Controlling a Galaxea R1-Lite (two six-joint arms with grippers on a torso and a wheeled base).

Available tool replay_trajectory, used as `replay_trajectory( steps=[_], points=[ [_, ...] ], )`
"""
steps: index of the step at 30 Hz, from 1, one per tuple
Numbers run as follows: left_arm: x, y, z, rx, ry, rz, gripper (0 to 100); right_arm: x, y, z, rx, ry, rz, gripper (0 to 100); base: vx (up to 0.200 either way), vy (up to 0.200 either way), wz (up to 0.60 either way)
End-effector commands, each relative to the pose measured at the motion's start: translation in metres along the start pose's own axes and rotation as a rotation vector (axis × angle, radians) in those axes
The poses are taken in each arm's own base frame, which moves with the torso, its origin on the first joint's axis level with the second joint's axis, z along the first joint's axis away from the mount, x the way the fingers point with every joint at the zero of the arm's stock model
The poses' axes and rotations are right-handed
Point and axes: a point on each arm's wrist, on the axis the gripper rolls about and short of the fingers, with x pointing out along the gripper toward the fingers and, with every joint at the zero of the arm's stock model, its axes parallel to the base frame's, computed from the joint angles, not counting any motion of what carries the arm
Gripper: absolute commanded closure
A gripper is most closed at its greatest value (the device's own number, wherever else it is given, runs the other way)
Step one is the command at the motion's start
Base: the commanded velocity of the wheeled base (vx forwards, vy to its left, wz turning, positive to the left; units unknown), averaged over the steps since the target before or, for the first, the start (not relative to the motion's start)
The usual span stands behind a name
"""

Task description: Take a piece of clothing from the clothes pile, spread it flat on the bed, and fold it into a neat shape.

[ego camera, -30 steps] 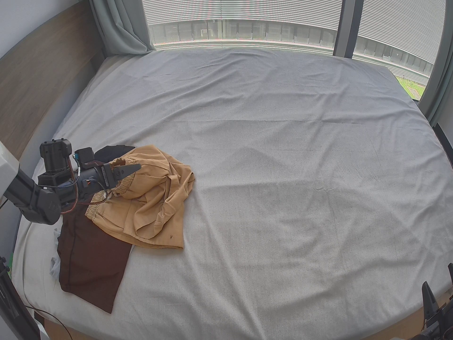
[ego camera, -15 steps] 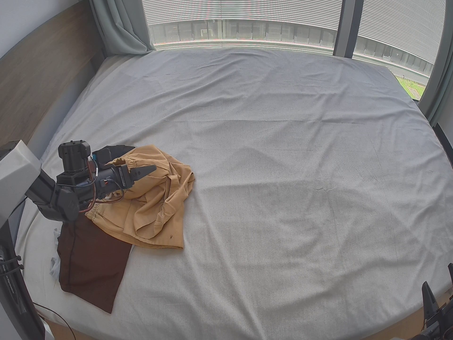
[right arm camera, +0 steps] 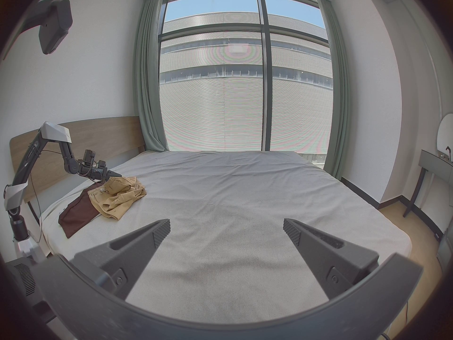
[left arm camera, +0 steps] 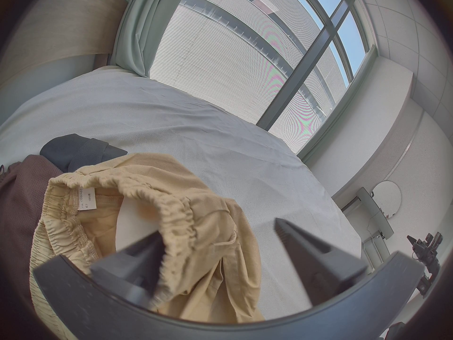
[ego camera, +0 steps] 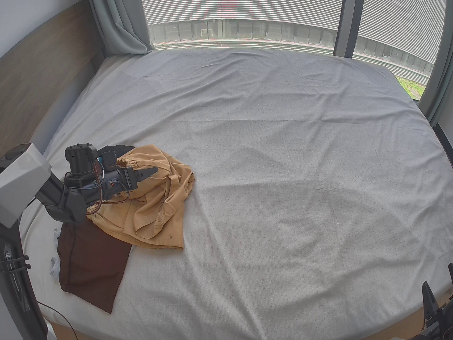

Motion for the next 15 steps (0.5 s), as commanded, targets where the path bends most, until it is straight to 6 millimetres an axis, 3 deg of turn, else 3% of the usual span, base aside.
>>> replay_trajectory(
  steps=[1, 10, 15],
  points=[
    [0.001, 0.002, -0.002, -0.003, 0.004, 0.001, 100, 0.001, 0.0, -0.005, 0.0, 0.01, 0.001, 0, 0.0, 0.0, 0.0],
    [-0.01, -0.002, 0.001, -0.012, 0.002, 0.0, 100, 0.001, 0.0, -0.005, 0.0, 0.009, 0.001, 0, 0.0, 0.0, 0.0],
    [-0.031, -0.024, 0.014, -0.105, -0.021, -0.024, 100, 0.001, 0.0, -0.005, 0.0, 0.01, 0.001, 0, 0.0, 0.0, 0.0]
  ],
)
